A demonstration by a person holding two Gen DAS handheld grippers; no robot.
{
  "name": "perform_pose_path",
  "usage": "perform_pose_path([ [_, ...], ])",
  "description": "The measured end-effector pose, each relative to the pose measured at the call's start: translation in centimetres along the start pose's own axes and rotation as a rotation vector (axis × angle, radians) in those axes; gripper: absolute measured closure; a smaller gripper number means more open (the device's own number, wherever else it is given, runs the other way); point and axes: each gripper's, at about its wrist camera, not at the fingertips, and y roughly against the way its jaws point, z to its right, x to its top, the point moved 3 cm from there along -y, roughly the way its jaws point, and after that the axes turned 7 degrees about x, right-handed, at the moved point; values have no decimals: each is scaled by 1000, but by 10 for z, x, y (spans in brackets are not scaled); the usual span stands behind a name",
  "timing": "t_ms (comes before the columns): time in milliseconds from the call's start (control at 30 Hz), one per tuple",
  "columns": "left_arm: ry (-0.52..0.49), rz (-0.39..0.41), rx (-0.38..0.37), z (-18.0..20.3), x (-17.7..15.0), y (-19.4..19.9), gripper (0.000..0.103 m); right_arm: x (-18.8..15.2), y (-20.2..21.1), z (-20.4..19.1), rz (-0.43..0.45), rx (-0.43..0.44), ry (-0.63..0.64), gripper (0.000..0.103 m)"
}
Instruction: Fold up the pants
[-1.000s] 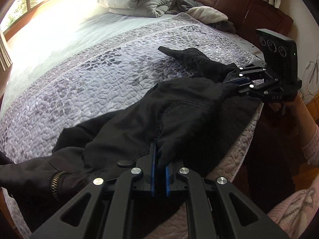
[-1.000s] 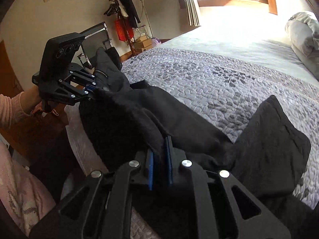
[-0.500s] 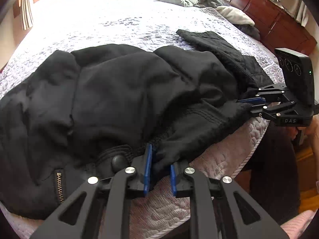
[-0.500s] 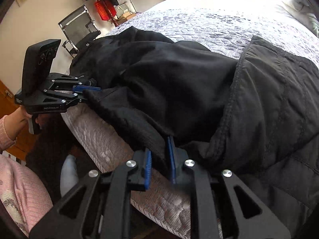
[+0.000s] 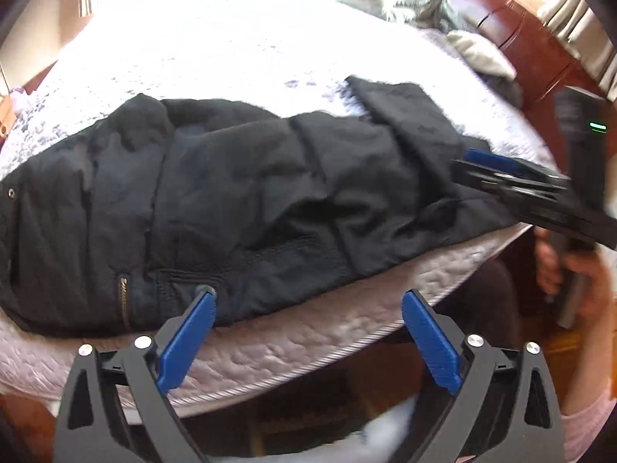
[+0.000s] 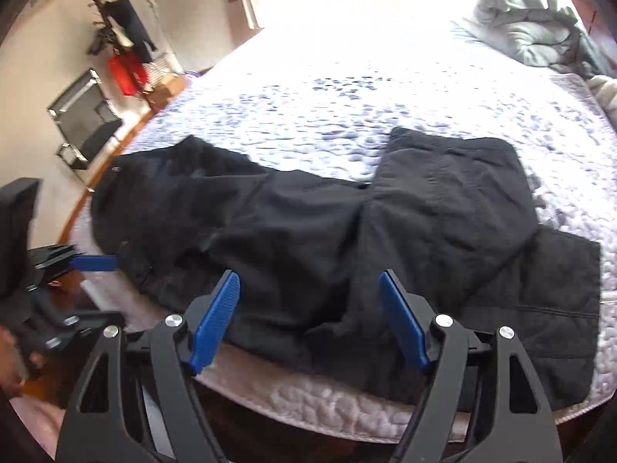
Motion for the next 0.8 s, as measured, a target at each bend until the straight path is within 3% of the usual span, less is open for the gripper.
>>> perform_pose_path([
  [100, -10, 21, 69, -1, -1, 11, 5, 23, -22, 7, -35, -129, -45, 28],
  [233, -5, 40, 266, -11, 17, -4, 4, 49, -60, 15, -84, -254, -76, 29],
  [333, 26, 53, 299, -22, 32, -18, 4, 59, -96, 25, -152, -360, -104, 33],
  [467, 60, 59, 273, -26, 43, -38, 4, 62, -130, 48, -215, -478, -167, 40],
  [533, 65, 66, 277, -27, 45, -46, 4, 63, -137, 54, -225, -496, -188, 44],
  [567, 68, 64, 274, -28, 44, -49, 4, 64, -138, 57, -218, -497, -203, 50],
  [633, 82, 42, 269, -30, 43, -60, 4, 65, -135, 63, -199, -492, -237, 75],
  [667, 92, 31, 263, -31, 41, -64, 4, 66, -130, 65, -180, -484, -259, 92],
  [700, 100, 22, 259, -34, 40, -68, 4, 67, -123, 65, -160, -480, -266, 98],
  [800, 98, 29, 255, -34, 35, -70, 4, 67, -93, 69, -82, -412, -308, 100],
])
